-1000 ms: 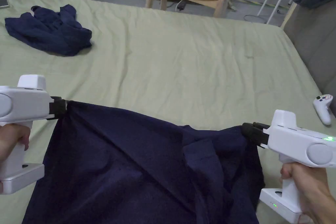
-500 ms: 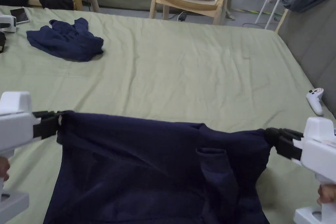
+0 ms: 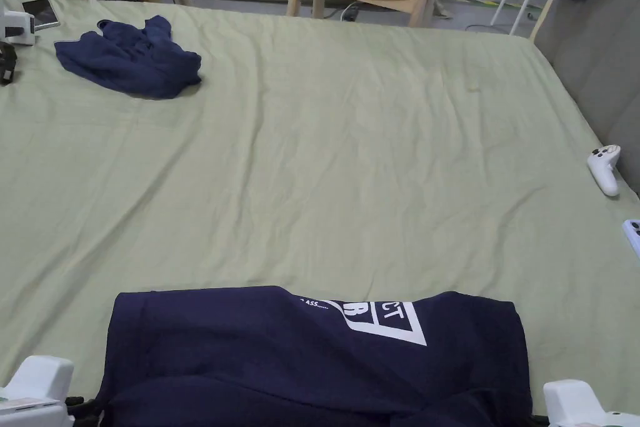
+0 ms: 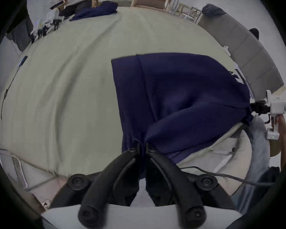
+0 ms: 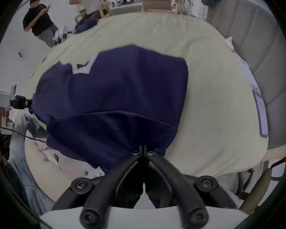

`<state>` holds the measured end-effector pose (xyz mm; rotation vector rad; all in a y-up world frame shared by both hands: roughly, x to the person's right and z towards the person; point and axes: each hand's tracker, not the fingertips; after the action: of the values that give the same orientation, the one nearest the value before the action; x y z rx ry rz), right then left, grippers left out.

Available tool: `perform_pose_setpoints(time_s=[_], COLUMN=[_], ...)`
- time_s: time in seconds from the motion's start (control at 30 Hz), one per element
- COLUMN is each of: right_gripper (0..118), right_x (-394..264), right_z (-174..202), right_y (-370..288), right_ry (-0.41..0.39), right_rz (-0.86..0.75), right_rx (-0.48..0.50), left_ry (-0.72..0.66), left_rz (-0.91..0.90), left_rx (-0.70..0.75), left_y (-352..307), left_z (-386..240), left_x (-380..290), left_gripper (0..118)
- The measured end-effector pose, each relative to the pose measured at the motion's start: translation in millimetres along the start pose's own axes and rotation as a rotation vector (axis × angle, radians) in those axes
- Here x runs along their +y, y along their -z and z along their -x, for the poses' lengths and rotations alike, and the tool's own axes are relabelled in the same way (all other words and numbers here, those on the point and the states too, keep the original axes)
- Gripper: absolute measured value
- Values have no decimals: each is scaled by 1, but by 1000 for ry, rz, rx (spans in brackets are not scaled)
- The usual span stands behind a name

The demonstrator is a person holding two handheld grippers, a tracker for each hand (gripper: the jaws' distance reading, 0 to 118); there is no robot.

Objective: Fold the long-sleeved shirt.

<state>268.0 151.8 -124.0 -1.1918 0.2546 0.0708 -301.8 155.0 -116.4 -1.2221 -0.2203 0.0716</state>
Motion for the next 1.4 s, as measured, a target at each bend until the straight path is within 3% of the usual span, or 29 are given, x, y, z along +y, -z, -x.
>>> perform_pose_setpoints(time_s=[0.13,0.17,0.2,0.23,0.27,0.3,0.37,0.47,0.5,0.53,0.57,0.6,0.63,0.67,0.7,0.77,0.87,0.93,0.97,1.0,1.07,1.13,1.17,1.27,1.33,1.4], right_gripper=[0,10,45,79,108,118,118,117,102,71,19,0,0,0,0,0,0,0,0,0,0,0,0,0,0,0], right_x=[5,8,12,14,19,26,38,54,59,64,68,71,76,80,82,80,79,76,76,77,76,77,77,79,82,83], right_z=[5,5,8,16,20,27,51,98,111,124,135,147,154,160,167,177,189,189,190,191,190,191,192,192,191,189], right_y=[6,4,-2,-17,-29,-45,-75,-87,-83,-79,-74,-67,-54,-50,-46,-51,-52,-56,-56,-56,-62,-66,-70,-73,-77,-78], right_ry=[-22,-23,-36,-42,-44,-28,45,-45,-64,-78,-77,-75,-83,-98,-97,-118,-129,-131,-129,-126,-129,-137,-141,-159,-162,-163], right_rz=[11,-4,-26,-95,-172,-272,-473,-728,-792,-821,-845,-863,-861,-854,-848,-868,-900,-924,-929,-940,-954,-969,-976,-987,-989,-991], right_rx=[-19,-32,-86,-136,-128,-109,-104,-161,-158,-141,-135,-141,-148,-115,-56,-82,-86,-110,-107,-105,-121,-112,-110,-107,-96,-89], left_ry=[-6,3,14,12,0,-21,-87,-119,-133,-153,-145,-143,-168,-178,-139,-145,-176,-208,-220,-246,-299,-290,-321,-498,-592,-540], left_rz=[-23,-45,-103,-163,-225,-308,-407,-585,-641,-699,-699,-674,-667,-687,-636,-626,-577,-534,-479,-414,-244,-105,-71,58,124,10], left_rx=[17,31,108,140,116,81,111,213,231,239,234,199,165,172,84,98,-5,-70,-141,-206,-265,-308,-366,-688,-746,-884], left_y=[3,1,-6,-16,-26,-43,-60,-78,-79,-76,-74,-72,-68,-69,-67,-68,-69,-65,-60,-50,-29,0,11,34,86,101], left_z=[3,2,0,-1,-3,-5,-17,-54,-63,-70,-74,-76,-75,-70,-64,-50,-15,11,23,37,60,79,87,118,155,175], left_x=[-4,-4,-3,-1,0,4,13,36,40,44,48,52,55,54,55,54,57,61,63,66,72,73,72,66,57,60], left_gripper=[12,24,64,95,111,106,105,110,104,88,60,8,6,4,4,4,4,5,12,32,50,97,112,108,109,112])
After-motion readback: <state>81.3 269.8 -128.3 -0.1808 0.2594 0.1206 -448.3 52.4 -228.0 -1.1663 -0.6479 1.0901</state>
